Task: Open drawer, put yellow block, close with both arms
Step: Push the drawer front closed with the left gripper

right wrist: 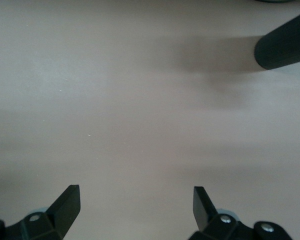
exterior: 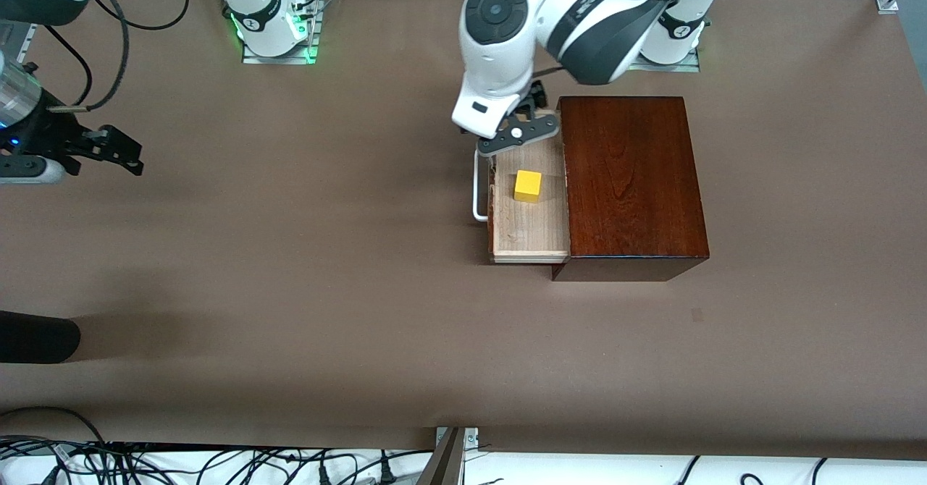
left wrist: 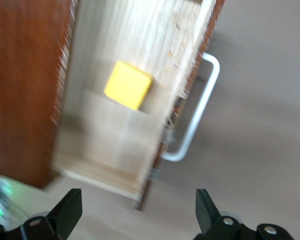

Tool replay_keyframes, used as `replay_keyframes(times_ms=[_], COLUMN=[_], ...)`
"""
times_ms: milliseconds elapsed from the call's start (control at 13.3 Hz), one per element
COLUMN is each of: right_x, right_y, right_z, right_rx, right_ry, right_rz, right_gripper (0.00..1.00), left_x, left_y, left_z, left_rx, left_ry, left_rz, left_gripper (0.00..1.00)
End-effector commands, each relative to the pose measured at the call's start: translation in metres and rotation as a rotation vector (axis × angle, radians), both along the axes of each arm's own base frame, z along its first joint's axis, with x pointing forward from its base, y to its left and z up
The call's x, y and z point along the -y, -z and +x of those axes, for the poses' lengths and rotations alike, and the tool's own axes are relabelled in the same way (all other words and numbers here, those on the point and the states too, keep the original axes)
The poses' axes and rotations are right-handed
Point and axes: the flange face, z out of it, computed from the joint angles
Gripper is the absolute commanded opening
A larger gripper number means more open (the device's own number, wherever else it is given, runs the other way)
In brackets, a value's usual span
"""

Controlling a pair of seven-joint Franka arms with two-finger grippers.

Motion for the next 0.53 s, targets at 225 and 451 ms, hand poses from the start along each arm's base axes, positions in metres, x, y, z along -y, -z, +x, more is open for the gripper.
replay_keyframes(times_ms=[225, 451], right_x=[0.004, 0.005], right_y=[0.01, 0.011], right_z=[-0.006, -0.006], right_rx=[-0.052, -0.055], right_ry=[0.038, 0.042], right_rz=[0.016, 0.019], right_gripper=[1.0, 1.0], left_x=[0.071, 0.09], left_y=[0.05, 0.08], left_z=[0.003, 0.005], left_rx=[0.0, 0.018], left_ry=[-0.325, -0.477], left_rz=[-0.007, -0.022], left_gripper=[0.98, 0.7])
